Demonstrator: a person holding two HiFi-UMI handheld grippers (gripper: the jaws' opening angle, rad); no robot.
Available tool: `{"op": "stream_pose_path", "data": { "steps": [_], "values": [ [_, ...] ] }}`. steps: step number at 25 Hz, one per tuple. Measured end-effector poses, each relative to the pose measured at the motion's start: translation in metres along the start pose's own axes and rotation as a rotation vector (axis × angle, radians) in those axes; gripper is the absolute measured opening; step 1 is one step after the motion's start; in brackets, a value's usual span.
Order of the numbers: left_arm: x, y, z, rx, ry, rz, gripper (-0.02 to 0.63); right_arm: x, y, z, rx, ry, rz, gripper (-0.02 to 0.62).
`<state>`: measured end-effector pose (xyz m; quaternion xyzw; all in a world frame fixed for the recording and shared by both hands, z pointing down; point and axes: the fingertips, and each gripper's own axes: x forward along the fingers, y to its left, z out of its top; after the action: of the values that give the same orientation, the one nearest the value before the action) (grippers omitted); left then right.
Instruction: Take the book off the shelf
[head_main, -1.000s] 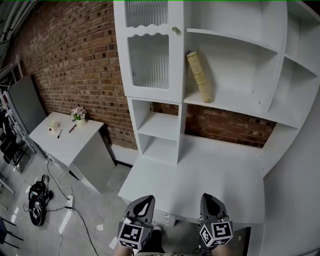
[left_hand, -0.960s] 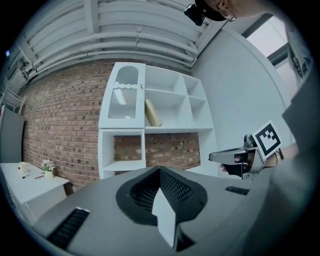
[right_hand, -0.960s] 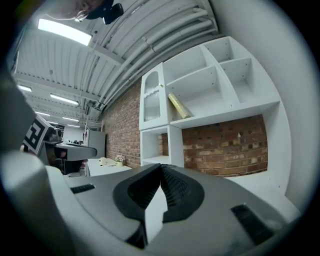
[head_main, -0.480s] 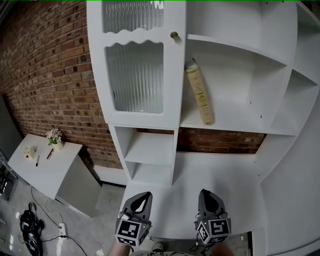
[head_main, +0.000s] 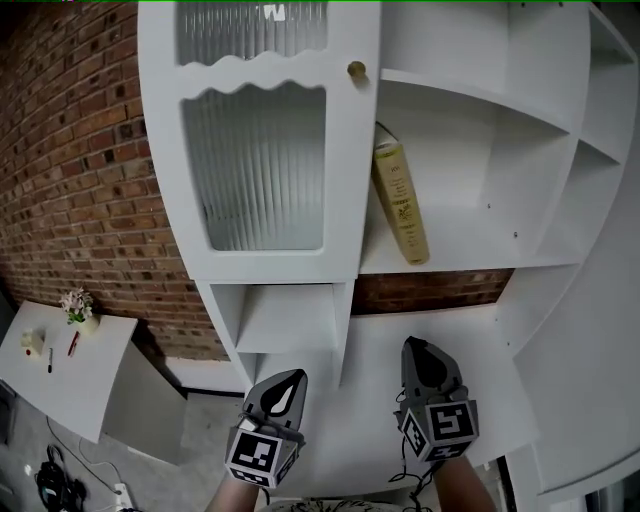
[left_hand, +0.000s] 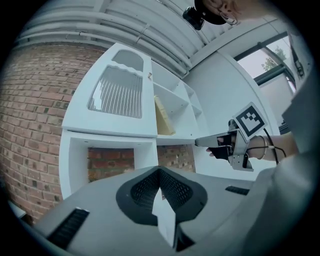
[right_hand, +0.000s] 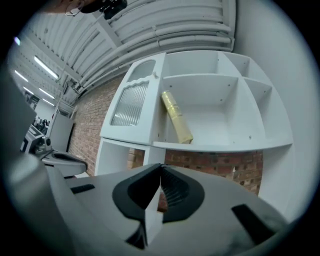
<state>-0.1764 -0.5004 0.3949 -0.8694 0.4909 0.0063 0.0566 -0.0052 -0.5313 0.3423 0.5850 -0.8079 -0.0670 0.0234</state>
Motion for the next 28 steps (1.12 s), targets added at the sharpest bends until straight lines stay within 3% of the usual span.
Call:
{"op": "stream_pose_path", "data": {
  "steps": [1, 4, 6, 14, 21, 28],
  "values": [
    [0.003, 0.002, 0.001, 0.000, -0.009, -0.007, 0.015, 0.005, -0.004, 0.011, -0.021, -0.011, -0.014, 0.018],
    [0.008, 0.004, 0.008, -0.001, -0.021, -0.031, 0.015, 0.024, -0.014, 0.049, -0.092, -0.052, -0.045, 0.190],
    [0.010, 0.005, 0.015, 0.010, -0.023, -0.043, 0.015, 0.039, -0.024, 0.072, -0.137, -0.062, -0.084, 0.256],
    [0.014, 0.011, 0.028, 0.031, -0.059, -0.066, 0.015, 0.110, -0.051, 0.124, -0.209, -0.021, -0.160, 0.318],
    [0.013, 0.027, 0.017, -0.007, -0.044, -0.036, 0.015, 0.158, -0.051, 0.141, -0.334, 0.066, -0.175, 0.328],
    [0.015, 0.040, 0.011, 0.002, -0.008, -0.016, 0.015, 0.198, -0.049, 0.146, -0.347, 0.113, -0.170, 0.328]
  ]
}}
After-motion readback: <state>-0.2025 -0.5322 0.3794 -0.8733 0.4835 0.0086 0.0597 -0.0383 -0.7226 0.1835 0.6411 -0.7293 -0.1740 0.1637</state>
